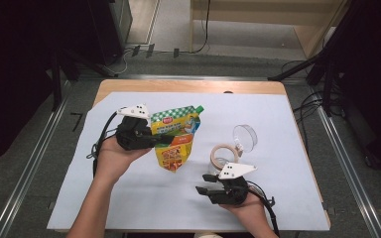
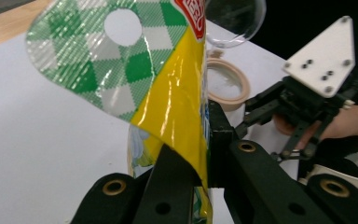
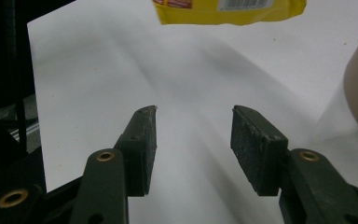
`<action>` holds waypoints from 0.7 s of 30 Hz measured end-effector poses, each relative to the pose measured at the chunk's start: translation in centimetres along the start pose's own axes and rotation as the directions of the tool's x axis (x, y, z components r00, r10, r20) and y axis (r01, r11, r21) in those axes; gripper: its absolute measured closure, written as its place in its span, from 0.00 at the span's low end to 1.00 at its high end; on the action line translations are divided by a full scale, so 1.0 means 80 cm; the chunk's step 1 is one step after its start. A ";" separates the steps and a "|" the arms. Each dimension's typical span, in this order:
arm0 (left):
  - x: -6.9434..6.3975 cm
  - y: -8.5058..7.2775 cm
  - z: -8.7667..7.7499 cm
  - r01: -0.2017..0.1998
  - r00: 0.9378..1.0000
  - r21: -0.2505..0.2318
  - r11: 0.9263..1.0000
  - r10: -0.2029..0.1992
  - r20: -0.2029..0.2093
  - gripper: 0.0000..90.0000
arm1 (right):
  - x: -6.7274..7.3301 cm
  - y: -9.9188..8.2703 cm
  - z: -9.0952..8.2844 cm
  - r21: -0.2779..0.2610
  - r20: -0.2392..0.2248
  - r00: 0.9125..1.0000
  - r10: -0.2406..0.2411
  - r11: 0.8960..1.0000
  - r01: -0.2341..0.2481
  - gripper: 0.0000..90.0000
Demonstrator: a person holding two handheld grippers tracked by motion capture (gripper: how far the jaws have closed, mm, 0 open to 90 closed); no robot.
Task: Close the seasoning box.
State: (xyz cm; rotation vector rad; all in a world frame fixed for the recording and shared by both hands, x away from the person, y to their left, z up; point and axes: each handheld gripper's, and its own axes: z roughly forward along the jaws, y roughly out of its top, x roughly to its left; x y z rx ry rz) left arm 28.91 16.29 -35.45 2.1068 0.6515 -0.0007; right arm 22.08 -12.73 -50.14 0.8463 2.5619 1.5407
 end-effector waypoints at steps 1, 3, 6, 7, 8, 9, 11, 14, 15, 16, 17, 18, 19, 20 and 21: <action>-0.007 0.003 -0.001 -0.006 1.000 -0.001 1.000 0.006 0.029 1.00 | 0.000 0.000 0.000 -0.001 -0.001 1.000 0.005 1.000 -0.005 0.59; -0.013 0.007 -0.003 -0.013 0.998 0.000 1.000 0.013 0.054 1.00 | 0.001 0.000 0.000 -0.004 -0.004 1.000 0.006 1.000 -0.006 0.64; -0.020 0.010 -0.003 -0.028 0.997 0.007 1.000 0.027 0.073 1.00 | 0.003 0.001 0.000 -0.004 -0.002 1.000 0.002 1.000 -0.002 0.71; -0.024 0.012 -0.003 -0.036 0.996 0.015 0.999 0.034 0.079 1.00 | 0.004 0.001 0.001 0.001 0.002 1.000 0.000 1.000 0.000 0.75; -0.029 0.014 -0.002 -0.041 0.996 0.022 0.999 0.039 0.085 1.00 | 0.005 0.001 0.001 0.003 0.013 1.000 -0.010 1.000 0.010 0.80; -0.034 0.017 -0.002 -0.047 0.995 0.031 0.998 0.044 0.088 1.00 | 0.006 0.001 0.002 0.003 0.022 1.000 -0.015 1.000 0.015 0.82; -0.046 0.022 -0.001 -0.063 0.992 0.043 0.997 0.058 0.111 1.00 | 0.008 0.001 0.003 0.003 0.046 0.998 -0.034 0.999 0.034 0.88; -0.055 0.026 -0.001 -0.061 0.988 0.048 0.997 0.053 0.143 1.00 | 0.008 0.001 0.005 0.010 0.052 0.998 -0.027 1.000 0.026 0.90; -0.058 0.027 -0.001 -0.061 0.987 0.052 0.997 0.052 0.151 1.00 | 0.008 0.001 0.006 0.009 0.057 0.998 -0.030 1.000 0.029 0.91; -0.058 0.027 -0.001 -0.061 0.987 0.052 0.997 0.052 0.151 1.00 | 0.008 0.001 0.007 0.010 0.069 0.997 -0.038 0.999 0.037 0.91; -0.060 0.027 0.000 -0.059 0.986 0.057 0.997 0.049 0.161 1.00 | 0.008 0.001 0.007 0.010 0.069 0.997 -0.038 0.999 0.037 0.91; -0.064 0.028 0.003 -0.067 0.982 0.064 0.996 0.054 0.183 1.00 | 0.009 0.001 0.010 0.008 0.074 0.996 -0.039 0.999 0.038 0.91; -0.064 0.027 0.006 -0.064 0.979 0.063 0.996 0.050 0.198 1.00 | 0.008 0.001 0.012 -0.001 0.086 0.995 -0.044 0.999 0.044 0.91; -0.064 0.027 0.006 -0.064 0.979 0.063 0.996 0.050 0.198 1.00 | 0.008 0.001 0.012 -0.001 0.086 0.995 -0.044 0.999 0.044 0.91; -0.063 0.025 0.011 -0.052 0.974 0.061 0.997 0.037 0.225 1.00 | 0.008 0.001 0.013 -0.004 0.085 0.996 -0.040 0.999 0.041 0.91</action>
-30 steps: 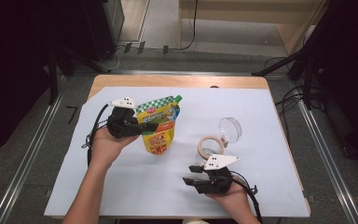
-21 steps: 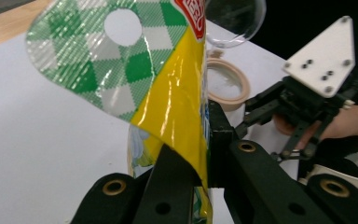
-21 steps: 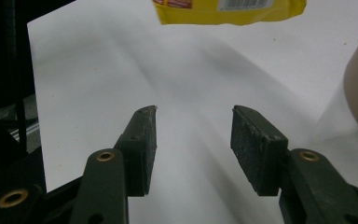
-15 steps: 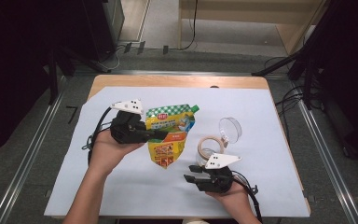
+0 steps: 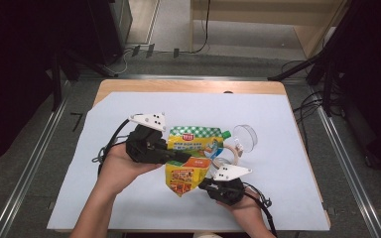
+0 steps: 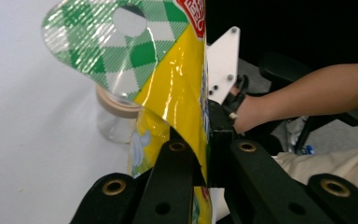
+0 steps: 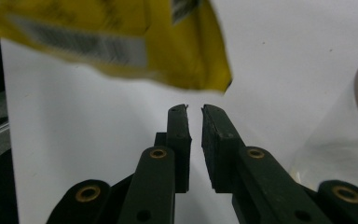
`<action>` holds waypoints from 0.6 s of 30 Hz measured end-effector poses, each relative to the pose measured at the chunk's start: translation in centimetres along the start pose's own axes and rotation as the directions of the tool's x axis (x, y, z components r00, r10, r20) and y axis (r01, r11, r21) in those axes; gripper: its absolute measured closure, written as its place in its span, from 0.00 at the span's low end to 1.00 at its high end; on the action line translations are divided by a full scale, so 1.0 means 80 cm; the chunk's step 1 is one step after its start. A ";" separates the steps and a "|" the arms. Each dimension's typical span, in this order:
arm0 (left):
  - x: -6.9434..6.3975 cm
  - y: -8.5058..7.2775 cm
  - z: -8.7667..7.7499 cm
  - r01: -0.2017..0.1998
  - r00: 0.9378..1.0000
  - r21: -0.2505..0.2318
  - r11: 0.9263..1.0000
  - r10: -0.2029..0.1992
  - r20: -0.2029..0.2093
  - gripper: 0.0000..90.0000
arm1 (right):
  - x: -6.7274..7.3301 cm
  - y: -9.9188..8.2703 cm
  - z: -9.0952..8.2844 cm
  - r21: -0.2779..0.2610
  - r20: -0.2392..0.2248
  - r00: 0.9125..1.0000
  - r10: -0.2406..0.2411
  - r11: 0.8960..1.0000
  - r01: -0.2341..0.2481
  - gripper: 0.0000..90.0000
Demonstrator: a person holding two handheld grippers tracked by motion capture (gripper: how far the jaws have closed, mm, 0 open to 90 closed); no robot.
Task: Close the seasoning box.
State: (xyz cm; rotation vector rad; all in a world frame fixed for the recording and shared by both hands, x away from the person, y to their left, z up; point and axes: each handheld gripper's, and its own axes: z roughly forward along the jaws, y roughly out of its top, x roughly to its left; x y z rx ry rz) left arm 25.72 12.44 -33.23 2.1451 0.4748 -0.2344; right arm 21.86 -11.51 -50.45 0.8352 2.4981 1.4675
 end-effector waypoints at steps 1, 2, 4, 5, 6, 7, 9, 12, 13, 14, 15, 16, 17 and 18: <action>0.002 -0.001 0.003 0.006 1.000 0.001 1.000 -0.006 0.018 1.00 | -0.001 0.001 0.002 -0.004 0.005 1.000 -0.006 1.000 0.006 0.91; 0.007 -0.004 0.008 0.024 0.998 -0.008 1.000 -0.024 0.054 1.00 | -0.001 0.002 0.004 -0.005 0.014 1.000 -0.008 1.000 0.008 0.91; 0.010 -0.005 0.010 0.042 0.997 -0.014 0.999 -0.041 0.069 1.00 | 0.000 0.002 0.005 0.000 0.018 1.000 -0.012 1.000 0.012 0.89; 0.010 -0.005 0.010 0.042 0.997 -0.014 0.999 -0.041 0.069 1.00 | 0.000 0.002 0.005 0.000 0.018 1.000 -0.012 1.000 0.012 0.89; 0.010 -0.005 0.010 0.045 0.996 -0.015 0.999 -0.044 0.072 1.00 | 0.000 0.002 0.006 0.004 0.011 1.000 -0.010 1.000 0.010 0.89; 0.009 -0.005 0.008 0.053 0.996 -0.021 0.998 -0.051 0.073 1.00 | 0.001 0.002 0.006 0.000 -0.001 1.000 -0.012 1.000 0.012 0.92; 0.006 -0.003 0.005 0.054 0.996 -0.026 0.998 -0.052 0.074 1.00 | 0.003 0.003 0.006 -0.013 -0.006 1.000 -0.022 1.000 0.022 0.93; 0.002 -0.001 0.003 0.057 0.994 -0.038 0.998 -0.054 0.092 1.00 | 0.006 0.004 0.004 -0.036 0.000 1.000 -0.023 0.999 0.023 0.93; 0.001 0.000 0.003 0.060 0.994 -0.041 0.997 -0.056 0.093 1.00 | 0.006 0.003 0.004 -0.039 0.000 1.000 -0.022 0.999 0.022 0.92; 0.001 0.000 0.003 0.060 0.994 -0.041 0.997 -0.056 0.093 1.00 | 0.006 0.003 0.004 -0.039 0.000 1.000 -0.022 0.999 0.022 0.92; 0.001 0.000 0.003 0.063 0.994 -0.040 0.997 -0.059 0.092 1.00 | 0.005 0.003 0.004 -0.042 0.004 1.000 -0.020 0.999 0.020 0.91; 0.005 -0.001 0.005 0.095 0.990 -0.048 0.994 -0.089 0.107 1.00 | 0.005 0.003 0.003 -0.046 0.011 1.000 -0.020 0.999 0.020 0.91; 0.007 -0.003 0.005 0.106 0.989 -0.054 0.993 -0.100 0.107 1.00 | 0.005 0.003 0.003 -0.056 0.006 1.000 -0.025 0.998 0.025 0.91; 0.010 -0.004 0.005 0.123 0.987 -0.066 0.990 -0.115 0.113 1.00 | 0.007 0.003 0.001 -0.068 -0.009 1.000 -0.028 0.997 0.027 0.87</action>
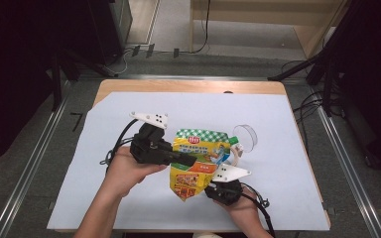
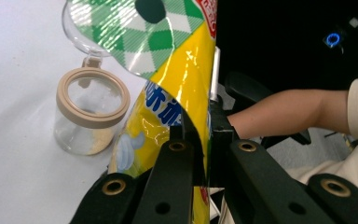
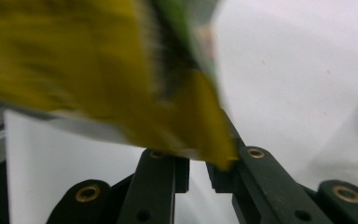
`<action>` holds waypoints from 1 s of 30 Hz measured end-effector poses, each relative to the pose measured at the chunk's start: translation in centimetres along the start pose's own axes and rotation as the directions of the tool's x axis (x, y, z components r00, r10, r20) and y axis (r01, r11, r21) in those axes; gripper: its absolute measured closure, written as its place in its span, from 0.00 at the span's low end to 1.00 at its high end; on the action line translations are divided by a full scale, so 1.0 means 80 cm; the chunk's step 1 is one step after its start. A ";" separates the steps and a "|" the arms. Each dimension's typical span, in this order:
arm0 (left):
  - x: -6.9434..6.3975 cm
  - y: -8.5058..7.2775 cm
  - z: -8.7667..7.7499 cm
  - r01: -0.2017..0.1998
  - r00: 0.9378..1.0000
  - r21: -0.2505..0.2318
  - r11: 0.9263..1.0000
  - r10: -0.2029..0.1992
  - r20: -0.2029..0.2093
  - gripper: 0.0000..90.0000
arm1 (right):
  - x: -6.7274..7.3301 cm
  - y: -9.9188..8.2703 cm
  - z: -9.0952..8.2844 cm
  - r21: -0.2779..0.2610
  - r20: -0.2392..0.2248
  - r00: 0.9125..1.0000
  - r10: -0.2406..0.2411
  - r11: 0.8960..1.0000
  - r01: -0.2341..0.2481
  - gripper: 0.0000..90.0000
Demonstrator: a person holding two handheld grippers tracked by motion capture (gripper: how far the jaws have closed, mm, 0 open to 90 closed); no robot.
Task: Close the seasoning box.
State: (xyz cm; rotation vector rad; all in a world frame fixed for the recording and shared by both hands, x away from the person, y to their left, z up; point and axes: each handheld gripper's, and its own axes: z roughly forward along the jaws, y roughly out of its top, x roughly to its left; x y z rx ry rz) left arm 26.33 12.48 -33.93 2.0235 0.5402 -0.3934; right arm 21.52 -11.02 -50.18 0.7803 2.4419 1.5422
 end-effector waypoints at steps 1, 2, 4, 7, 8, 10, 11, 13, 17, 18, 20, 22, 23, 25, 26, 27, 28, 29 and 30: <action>0.000 0.000 0.000 0.000 1.000 0.000 1.000 0.000 0.000 1.00 | 0.000 0.000 0.000 0.000 0.000 1.000 0.000 1.000 0.000 0.87; 0.002 0.000 -0.002 0.010 1.000 -0.013 1.000 -0.010 -0.011 1.00 | 0.003 0.002 0.000 0.006 0.008 1.000 -0.004 1.000 0.004 0.88; 0.004 -0.001 -0.004 0.018 0.998 -0.026 1.000 -0.019 -0.055 1.00 | 0.011 0.004 0.000 0.001 -0.015 1.000 -0.024 1.000 0.024 0.87; 0.003 -0.001 -0.001 0.019 0.995 -0.029 0.999 -0.022 -0.097 0.99 | 0.023 0.007 0.002 0.011 -0.039 0.997 -0.067 0.998 0.067 0.83; 0.003 -0.001 -0.001 0.019 0.995 -0.029 0.999 -0.022 -0.097 0.99 | 0.023 0.007 0.002 0.011 -0.039 0.997 -0.067 0.998 0.067 0.83; 0.002 0.000 0.003 0.014 0.990 -0.022 1.000 -0.016 -0.138 0.98 | 0.035 0.009 0.006 0.028 -0.054 0.995 -0.089 0.995 0.091 0.84; 0.001 0.000 0.006 0.010 0.989 -0.016 1.000 -0.012 -0.149 0.96 | 0.038 0.009 0.007 0.032 -0.063 0.994 -0.092 0.995 0.094 0.84; 0.000 -0.001 0.016 0.000 0.985 0.010 1.000 0.001 -0.173 0.95 | 0.044 0.008 0.009 0.047 -0.067 0.992 -0.106 0.993 0.109 0.84; 0.003 -0.003 0.022 0.003 0.983 0.002 1.000 -0.003 -0.183 0.93 | 0.051 0.011 0.010 0.054 -0.081 0.990 -0.114 0.991 0.119 0.84; 0.003 -0.003 0.022 0.003 0.983 0.002 1.000 -0.003 -0.183 0.92 | 0.052 0.012 0.009 0.054 -0.087 0.990 -0.111 0.992 0.116 0.84; 0.007 -0.004 0.026 0.013 0.981 0.002 1.000 -0.013 -0.193 0.90 | 0.055 0.014 0.009 0.053 -0.102 0.989 -0.106 0.992 0.112 0.84; 0.009 -0.005 0.029 0.020 0.978 0.016 1.000 -0.016 -0.206 0.88 | 0.058 0.016 0.010 0.052 -0.120 0.988 -0.099 0.993 0.106 0.84; 0.009 -0.005 0.029 0.020 0.978 0.016 1.000 -0.016 -0.206 0.88 | 0.058 0.016 0.010 0.052 -0.120 0.988 -0.099 0.993 0.106 0.84; 0.011 -0.006 0.032 0.031 0.977 0.021 0.999 -0.026 -0.210 0.87 | 0.062 0.017 0.010 0.059 -0.132 0.986 -0.098 0.993 0.106 0.84; 0.012 -0.007 0.032 0.036 0.977 0.022 0.999 -0.031 -0.211 0.86 | 0.064 0.018 0.010 0.059 -0.137 0.985 -0.103 0.992 0.111 0.84; 0.014 -0.007 0.034 0.040 0.977 0.023 0.999 -0.034 -0.211 0.84 | 0.067 0.020 0.010 0.056 -0.146 0.983 -0.114 0.991 0.123 0.83; 0.015 -0.008 0.036 0.051 0.976 0.022 0.998 -0.045 -0.213 0.84 | 0.067 0.020 0.010 0.056 -0.146 0.983 -0.114 0.991 0.123 0.83; 0.017 -0.008 0.038 0.068 0.976 0.026 0.997 -0.061 -0.211 0.81 | 0.072 0.022 0.009 0.051 -0.165 0.980 -0.109 0.992 0.118 0.83; 0.017 -0.008 0.038 0.068 0.976 0.026 0.997 -0.061 -0.211 0.79 | 0.072 0.022 0.009 0.051 -0.165 0.980 -0.109 0.992 0.118 0.83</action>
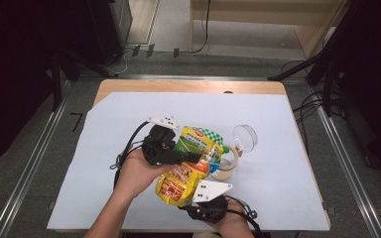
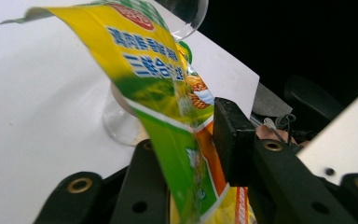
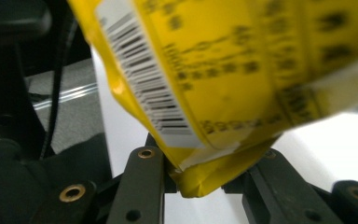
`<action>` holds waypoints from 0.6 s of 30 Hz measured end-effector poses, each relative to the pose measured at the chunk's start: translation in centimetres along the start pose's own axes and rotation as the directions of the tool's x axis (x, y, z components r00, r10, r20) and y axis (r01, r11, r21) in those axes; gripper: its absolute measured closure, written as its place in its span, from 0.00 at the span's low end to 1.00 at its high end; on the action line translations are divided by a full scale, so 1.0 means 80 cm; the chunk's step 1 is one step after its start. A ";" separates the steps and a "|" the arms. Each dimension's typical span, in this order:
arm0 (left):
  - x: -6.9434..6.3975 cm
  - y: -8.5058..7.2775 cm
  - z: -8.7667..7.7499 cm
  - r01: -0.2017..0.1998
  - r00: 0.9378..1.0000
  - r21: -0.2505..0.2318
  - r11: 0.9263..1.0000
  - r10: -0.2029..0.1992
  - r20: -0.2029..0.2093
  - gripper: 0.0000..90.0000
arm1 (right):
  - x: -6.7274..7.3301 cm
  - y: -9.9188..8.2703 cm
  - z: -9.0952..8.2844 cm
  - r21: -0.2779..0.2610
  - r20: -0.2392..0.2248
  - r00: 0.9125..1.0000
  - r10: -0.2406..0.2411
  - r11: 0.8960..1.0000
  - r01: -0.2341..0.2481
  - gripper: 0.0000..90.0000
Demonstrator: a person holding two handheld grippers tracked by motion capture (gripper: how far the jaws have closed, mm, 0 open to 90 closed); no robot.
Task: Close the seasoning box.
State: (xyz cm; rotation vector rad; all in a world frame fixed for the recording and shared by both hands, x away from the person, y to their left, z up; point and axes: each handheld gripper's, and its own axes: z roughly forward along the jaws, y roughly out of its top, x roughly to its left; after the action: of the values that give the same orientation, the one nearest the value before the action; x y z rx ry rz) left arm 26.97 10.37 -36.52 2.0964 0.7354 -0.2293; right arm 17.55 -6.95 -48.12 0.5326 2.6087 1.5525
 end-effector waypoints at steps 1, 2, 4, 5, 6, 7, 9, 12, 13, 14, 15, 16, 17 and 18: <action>0.000 0.000 0.001 0.000 1.000 0.003 1.000 0.000 -0.007 0.79 | 0.001 0.001 0.000 -0.006 -0.005 1.000 -0.002 1.000 0.002 0.83; 0.001 0.000 0.002 -0.002 1.000 0.001 1.000 0.002 -0.010 0.79 | 0.001 0.003 0.000 -0.009 -0.006 1.000 -0.005 1.000 0.005 0.83; 0.001 0.000 0.002 0.001 1.000 0.003 1.000 -0.001 -0.019 0.78 | 0.002 0.005 0.001 -0.008 -0.011 1.000 0.001 1.000 -0.001 0.83; 0.001 0.000 0.002 0.007 1.000 0.003 1.000 -0.007 -0.022 0.76 | 0.001 0.006 0.002 -0.007 -0.011 1.000 0.013 1.000 -0.013 0.83; 0.002 0.000 0.004 0.032 0.999 0.005 0.999 -0.032 -0.018 0.75 | 0.001 0.006 0.001 -0.010 -0.016 1.000 0.019 1.000 -0.019 0.83; 0.002 0.000 0.004 0.032 0.999 0.005 0.999 -0.032 -0.018 0.74 | 0.000 0.007 0.001 -0.015 -0.025 0.999 0.024 1.000 -0.024 0.83; 0.003 0.000 0.005 0.039 0.999 0.001 0.999 -0.039 -0.024 0.74 | -0.001 0.007 0.000 -0.021 -0.032 0.999 0.034 0.999 -0.035 0.83; 0.003 0.003 0.013 0.066 0.997 0.012 0.998 -0.066 -0.036 0.69 | -0.002 0.012 -0.002 -0.039 -0.058 0.997 0.051 0.998 -0.054 0.82; 0.003 0.003 0.015 0.078 0.996 0.014 0.997 -0.077 -0.040 0.68 | -0.002 0.013 -0.002 -0.043 -0.066 0.996 0.057 0.997 -0.060 0.82; 0.003 0.003 0.015 0.078 0.996 0.014 0.997 -0.077 -0.040 0.67 | -0.002 0.013 -0.002 -0.043 -0.066 0.996 0.057 0.997 -0.060 0.82; 0.004 0.004 0.017 0.088 0.995 0.020 0.996 -0.087 -0.040 0.67 | -0.003 0.015 -0.002 -0.046 -0.070 0.996 0.058 0.997 -0.061 0.81; 0.004 0.006 0.019 0.096 0.995 0.027 0.995 -0.095 -0.038 0.66 | -0.003 0.016 -0.002 -0.047 -0.073 0.996 0.060 0.997 -0.063 0.81; 0.005 0.010 0.020 0.107 0.993 0.048 0.993 -0.105 -0.050 0.65 | -0.004 0.018 -0.001 -0.046 -0.081 0.994 0.069 0.996 -0.072 0.81; 0.005 0.010 0.020 0.107 0.993 0.048 0.993 -0.105 -0.050 0.65 | -0.004 0.018 -0.001 -0.046 -0.081 0.994 0.069 0.996 -0.072 0.81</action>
State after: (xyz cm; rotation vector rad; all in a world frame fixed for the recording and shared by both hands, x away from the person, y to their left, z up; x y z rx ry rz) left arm 27.94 8.91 -37.12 2.1187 0.8791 -0.2599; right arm 18.23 -6.48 -46.93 0.5767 2.6284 1.6882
